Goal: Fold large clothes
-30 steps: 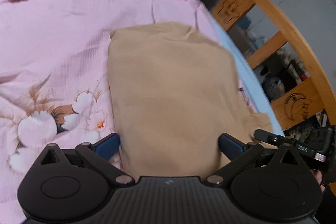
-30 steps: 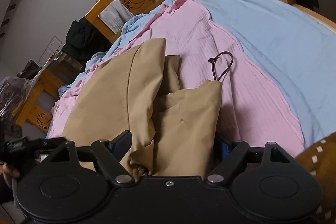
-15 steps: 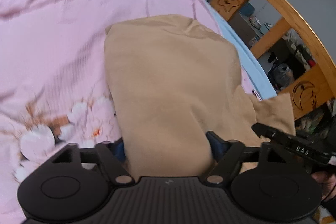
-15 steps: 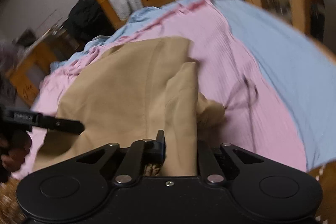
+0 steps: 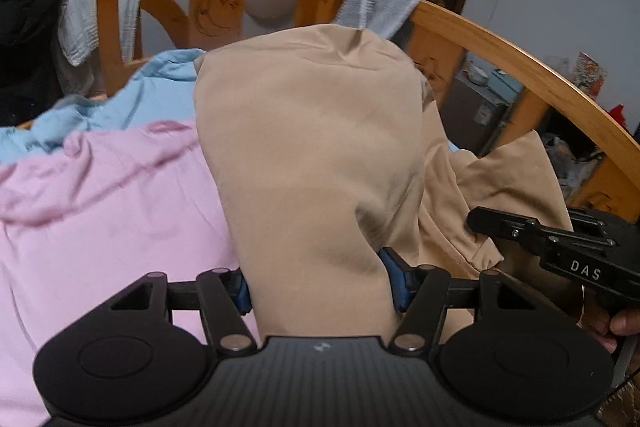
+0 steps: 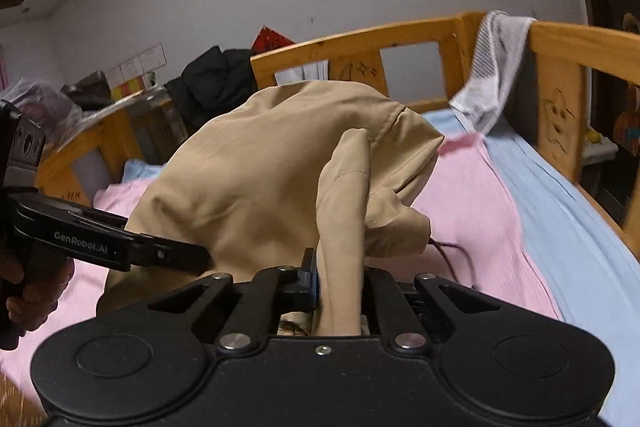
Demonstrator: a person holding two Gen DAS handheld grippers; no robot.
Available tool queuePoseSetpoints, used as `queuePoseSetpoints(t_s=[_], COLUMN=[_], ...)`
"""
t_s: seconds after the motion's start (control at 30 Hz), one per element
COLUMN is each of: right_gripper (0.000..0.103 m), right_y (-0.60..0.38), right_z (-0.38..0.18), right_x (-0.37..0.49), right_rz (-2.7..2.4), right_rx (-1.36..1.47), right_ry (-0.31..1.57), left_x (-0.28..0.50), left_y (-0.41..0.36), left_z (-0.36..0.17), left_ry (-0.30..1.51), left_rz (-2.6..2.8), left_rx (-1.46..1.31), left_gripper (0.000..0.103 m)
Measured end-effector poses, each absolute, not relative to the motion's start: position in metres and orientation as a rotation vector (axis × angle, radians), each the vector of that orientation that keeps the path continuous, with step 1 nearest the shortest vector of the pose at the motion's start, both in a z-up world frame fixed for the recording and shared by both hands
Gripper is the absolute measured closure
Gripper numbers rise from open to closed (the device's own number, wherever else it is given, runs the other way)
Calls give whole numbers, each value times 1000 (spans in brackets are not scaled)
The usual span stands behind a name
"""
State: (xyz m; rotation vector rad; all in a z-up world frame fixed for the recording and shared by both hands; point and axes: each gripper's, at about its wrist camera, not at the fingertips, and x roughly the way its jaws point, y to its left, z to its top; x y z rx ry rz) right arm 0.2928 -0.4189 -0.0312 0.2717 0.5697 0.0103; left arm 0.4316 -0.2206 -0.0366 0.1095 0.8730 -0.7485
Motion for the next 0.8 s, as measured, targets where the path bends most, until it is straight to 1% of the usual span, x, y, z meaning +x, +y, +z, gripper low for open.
queuePoseSetpoints(t_s=[0.1,0.2,0.23,0.33,0.43,0.47,0.53,0.57,0.63,0.67,0.73,0.77,0.8], right_gripper=[97,97,97,95,92,89,79,77,68,67,54,51,43], right_y=[-418,-419,-418,-417,-424,-425,-425,-426,-429,-431,-433,-433,-434], right_z=[-40,-63,-72,-93,-98,-98,-98,-98,-99,-100,-99,-97,-96], right_x=[333,366,375,394,397,396,394,392,389,388,383,380,378], right_rz=[-9,-29,-36,-56,-71,-69,-71,-73,-80,-86,-103,-109,-113], right_rx=[302,333,336,338,349,346,312,305,317,318,308,305,303], right_ry=[580,615,636,674,669,671,680,681,690,700,710,708,705], left_x=[480,513,521,528,530,530,528,528,527,525,518,516,512], left_y=[-221,-225,-226,-217,-206,-204,-201,-201,-200,-200,-198,-197,-196], left_z=[-50,-78,-89,-109,-115,-115,-114,-113,-111,-109,-103,-100,-96], left_ry=[927,985,1021,1034,1037,1038,1037,1036,1032,1028,1001,986,965], left_rz=[-712,-657,-640,-594,-594,-594,-580,-567,-533,-517,-486,-476,-464], left_rx=[112,141,141,81,20,16,10,7,-1,-7,-21,-26,-28], left_gripper=[37,34,32,26,23,22,20,19,16,15,10,8,5])
